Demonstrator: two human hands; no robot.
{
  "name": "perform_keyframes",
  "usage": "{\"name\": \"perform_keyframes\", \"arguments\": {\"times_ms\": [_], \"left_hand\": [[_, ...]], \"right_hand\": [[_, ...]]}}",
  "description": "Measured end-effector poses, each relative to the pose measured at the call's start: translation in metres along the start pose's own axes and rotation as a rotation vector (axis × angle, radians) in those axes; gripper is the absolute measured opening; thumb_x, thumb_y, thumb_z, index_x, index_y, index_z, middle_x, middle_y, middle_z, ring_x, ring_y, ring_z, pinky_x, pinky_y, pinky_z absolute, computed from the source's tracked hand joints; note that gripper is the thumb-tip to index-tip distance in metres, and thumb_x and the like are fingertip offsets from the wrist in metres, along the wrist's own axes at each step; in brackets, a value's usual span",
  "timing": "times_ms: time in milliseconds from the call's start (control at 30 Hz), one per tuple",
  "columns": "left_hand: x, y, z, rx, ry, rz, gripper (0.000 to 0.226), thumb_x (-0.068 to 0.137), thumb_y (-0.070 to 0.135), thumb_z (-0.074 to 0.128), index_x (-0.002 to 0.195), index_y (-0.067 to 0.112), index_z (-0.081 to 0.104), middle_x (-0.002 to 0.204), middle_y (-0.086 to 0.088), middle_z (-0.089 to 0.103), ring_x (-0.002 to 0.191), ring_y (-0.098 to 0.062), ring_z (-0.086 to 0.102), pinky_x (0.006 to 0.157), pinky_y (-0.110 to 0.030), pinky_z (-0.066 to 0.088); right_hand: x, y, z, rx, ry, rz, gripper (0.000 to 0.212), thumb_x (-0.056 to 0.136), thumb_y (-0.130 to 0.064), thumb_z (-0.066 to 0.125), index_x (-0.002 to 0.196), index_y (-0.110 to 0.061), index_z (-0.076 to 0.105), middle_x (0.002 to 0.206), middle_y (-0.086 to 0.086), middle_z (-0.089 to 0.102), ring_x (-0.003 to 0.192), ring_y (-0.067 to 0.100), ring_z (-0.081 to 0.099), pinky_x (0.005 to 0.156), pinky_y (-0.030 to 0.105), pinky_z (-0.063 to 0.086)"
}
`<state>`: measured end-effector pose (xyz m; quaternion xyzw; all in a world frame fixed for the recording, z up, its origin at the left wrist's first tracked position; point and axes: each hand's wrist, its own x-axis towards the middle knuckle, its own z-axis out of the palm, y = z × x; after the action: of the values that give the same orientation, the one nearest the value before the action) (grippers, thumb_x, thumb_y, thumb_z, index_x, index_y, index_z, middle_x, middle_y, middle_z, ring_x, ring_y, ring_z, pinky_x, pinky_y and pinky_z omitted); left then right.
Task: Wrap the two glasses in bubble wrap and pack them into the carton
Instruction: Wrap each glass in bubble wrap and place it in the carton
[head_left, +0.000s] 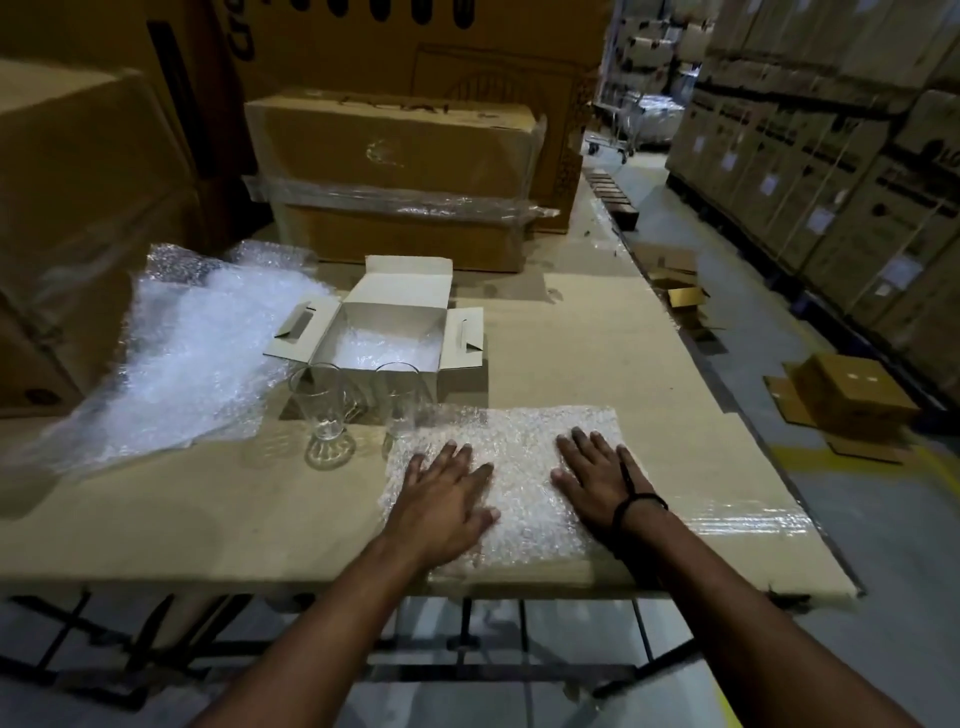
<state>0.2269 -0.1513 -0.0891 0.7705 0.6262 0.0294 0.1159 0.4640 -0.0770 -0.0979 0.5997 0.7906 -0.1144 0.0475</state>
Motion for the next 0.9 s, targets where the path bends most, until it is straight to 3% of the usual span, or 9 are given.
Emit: {"name": "perform_keyframes", "arguments": {"times_ms": [100, 200, 267, 367, 500, 600, 667, 767, 900], "left_hand": [[0.004, 0.008, 0.002, -0.024, -0.084, 0.004, 0.064, 0.099, 0.057, 0.030, 0.155, 0.030, 0.016, 0.164, -0.003, 0.000, 0.150, -0.020, -0.002, 0.120, -0.049, -0.002], [0.005, 0.004, 0.001, -0.037, -0.004, 0.010, 0.059, 0.100, 0.056, 0.029, 0.153, 0.032, 0.021, 0.164, 0.001, 0.006, 0.150, -0.017, 0.002, 0.120, -0.045, -0.001], [0.002, -0.007, 0.001, -0.032, 0.079, -0.020, 0.056, 0.101, 0.054, 0.027, 0.152, 0.032, 0.024, 0.163, 0.002, 0.010, 0.150, -0.016, 0.004, 0.120, -0.043, -0.001], [-0.006, -0.029, 0.003, -0.039, 0.090, -0.042, 0.058, 0.099, 0.057, 0.030, 0.151, 0.031, 0.030, 0.162, 0.002, 0.015, 0.150, -0.017, 0.009, 0.120, -0.044, 0.005], [-0.019, -0.056, 0.001, -0.218, 0.144, 0.019, 0.069, 0.087, 0.064, 0.032, 0.142, 0.026, 0.049, 0.155, 0.001, 0.034, 0.144, -0.016, 0.030, 0.115, -0.031, 0.022], [-0.027, -0.073, -0.002, -0.279, 0.204, 0.020, 0.068, 0.081, 0.063, 0.036, 0.131, 0.024, 0.061, 0.148, 0.002, 0.045, 0.137, -0.015, 0.041, 0.108, -0.022, 0.026], [-0.030, -0.079, -0.004, -0.294, 0.192, 0.031, 0.066, 0.079, 0.063, 0.040, 0.125, 0.024, 0.066, 0.145, 0.003, 0.049, 0.135, -0.015, 0.044, 0.106, -0.023, 0.029], [-0.029, -0.080, -0.005, -0.303, 0.182, 0.039, 0.065, 0.078, 0.065, 0.042, 0.121, 0.024, 0.069, 0.143, 0.002, 0.052, 0.134, -0.016, 0.045, 0.106, -0.022, 0.028], [-0.026, -0.080, 0.000, -0.236, 0.208, 0.020, 0.063, 0.080, 0.066, 0.040, 0.121, 0.027, 0.069, 0.143, 0.005, 0.052, 0.135, -0.022, 0.042, 0.109, -0.035, 0.030]], "right_hand": [[-0.001, 0.005, -0.009, 0.040, -0.035, -0.051, 0.059, 0.099, -0.052, 0.025, 0.152, -0.032, 0.010, 0.160, -0.008, -0.001, 0.147, 0.013, -0.002, 0.119, 0.036, -0.001], [0.001, 0.007, -0.014, 0.344, 0.194, 0.044, 0.051, 0.099, -0.040, 0.039, 0.146, -0.021, 0.035, 0.156, 0.002, 0.026, 0.142, 0.017, 0.024, 0.115, 0.018, 0.010], [0.000, 0.012, -0.019, 0.263, 0.386, 0.267, 0.049, 0.091, -0.044, 0.050, 0.133, -0.020, 0.050, 0.141, 0.008, 0.046, 0.129, 0.028, 0.043, 0.109, 0.033, 0.032], [-0.009, 0.013, -0.032, 0.080, 0.180, 0.562, 0.053, 0.084, -0.055, 0.055, 0.122, -0.018, 0.054, 0.127, 0.012, 0.052, 0.119, 0.034, 0.046, 0.098, 0.043, 0.037], [-0.002, 0.018, -0.035, 0.262, 0.088, 0.640, 0.048, 0.079, -0.055, 0.064, 0.105, -0.014, 0.061, 0.110, 0.013, 0.064, 0.103, 0.033, 0.059, 0.088, 0.040, 0.049], [0.002, 0.015, -0.046, 0.300, 0.068, 0.598, 0.035, 0.084, -0.041, 0.065, 0.091, -0.007, 0.063, 0.088, 0.011, 0.065, 0.079, 0.030, 0.059, 0.070, 0.033, 0.051], [0.000, 0.006, -0.061, 0.297, 0.091, 0.521, 0.028, 0.086, -0.034, 0.066, 0.087, -0.008, 0.056, 0.090, 0.013, 0.064, 0.077, 0.029, 0.057, 0.066, 0.030, 0.045], [-0.005, -0.013, -0.082, 0.344, 0.210, 0.339, 0.023, 0.084, -0.018, 0.069, 0.100, -0.016, 0.052, 0.094, 0.011, 0.064, 0.082, 0.028, 0.060, 0.070, 0.030, 0.047], [-0.011, -0.071, -0.095, 0.223, 0.157, 0.036, 0.051, 0.082, 0.000, 0.061, 0.126, -0.024, 0.052, 0.112, 0.008, 0.066, 0.100, 0.024, 0.063, 0.087, 0.027, 0.046]]}}
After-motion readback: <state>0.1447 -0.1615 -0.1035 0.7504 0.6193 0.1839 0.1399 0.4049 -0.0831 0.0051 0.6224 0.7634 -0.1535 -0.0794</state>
